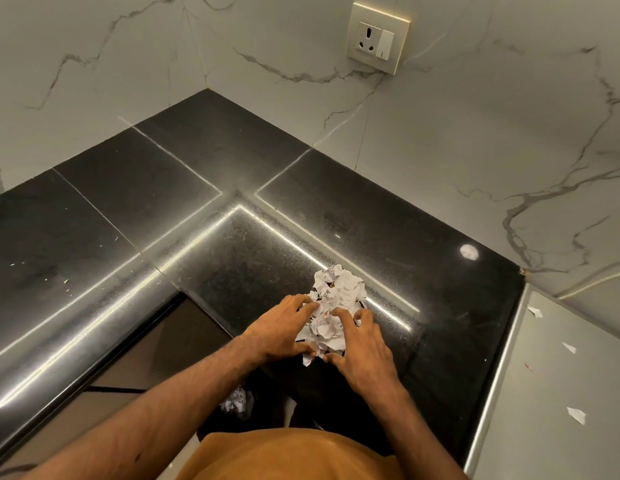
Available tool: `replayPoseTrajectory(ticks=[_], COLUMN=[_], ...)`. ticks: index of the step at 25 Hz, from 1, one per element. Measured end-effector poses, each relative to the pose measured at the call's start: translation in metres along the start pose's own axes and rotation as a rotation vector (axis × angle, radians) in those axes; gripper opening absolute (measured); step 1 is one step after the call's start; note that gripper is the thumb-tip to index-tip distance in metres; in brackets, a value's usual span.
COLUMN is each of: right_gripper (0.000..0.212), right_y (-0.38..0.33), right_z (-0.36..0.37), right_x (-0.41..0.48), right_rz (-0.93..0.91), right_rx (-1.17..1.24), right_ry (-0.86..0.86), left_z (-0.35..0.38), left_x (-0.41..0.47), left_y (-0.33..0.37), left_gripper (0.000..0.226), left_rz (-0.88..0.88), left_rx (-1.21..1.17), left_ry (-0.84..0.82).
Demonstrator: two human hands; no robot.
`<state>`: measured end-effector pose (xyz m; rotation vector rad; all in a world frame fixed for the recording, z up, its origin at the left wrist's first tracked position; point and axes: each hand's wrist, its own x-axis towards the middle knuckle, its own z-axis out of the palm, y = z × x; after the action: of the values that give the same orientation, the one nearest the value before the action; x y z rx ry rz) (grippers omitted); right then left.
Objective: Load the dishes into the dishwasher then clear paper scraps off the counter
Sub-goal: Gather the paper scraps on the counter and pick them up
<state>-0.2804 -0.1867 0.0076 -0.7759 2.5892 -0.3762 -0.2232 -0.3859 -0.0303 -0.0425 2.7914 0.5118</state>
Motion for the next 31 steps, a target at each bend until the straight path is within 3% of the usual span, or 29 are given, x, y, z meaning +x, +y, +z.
replayPoseTrajectory(ticks=[4,14,22,31], right_gripper=[0.09,0.083,0.058,0.038], right_y=[-0.001,0.0,0.003,-0.004], right_z=[-0.005,-0.001,-0.003,0.003], right_x=[0.004,0.015,0.018,0.031], right_rz=[-0.032,-0.124,-0.111,-0.036], right_rx=[-0.045,-0.237,-0.153,-0.096], right_ry=[0.003,-0.027,-0.136,-0.128], left_z=[-0.009,-0.012,-0.012,-0.01], left_x=[-0.003,-0.002,0.006,0.018], left_y=[0.002,0.011,0.015,0.026], left_gripper=[0.104,0.087,0.066,0.032], left_rz=[-0.015,-0.013,-0.046,-0.066], left_rx=[0.059,0.088,0.062,0.076], left_ry=[0.014,-0.016,-0.077,-0.117])
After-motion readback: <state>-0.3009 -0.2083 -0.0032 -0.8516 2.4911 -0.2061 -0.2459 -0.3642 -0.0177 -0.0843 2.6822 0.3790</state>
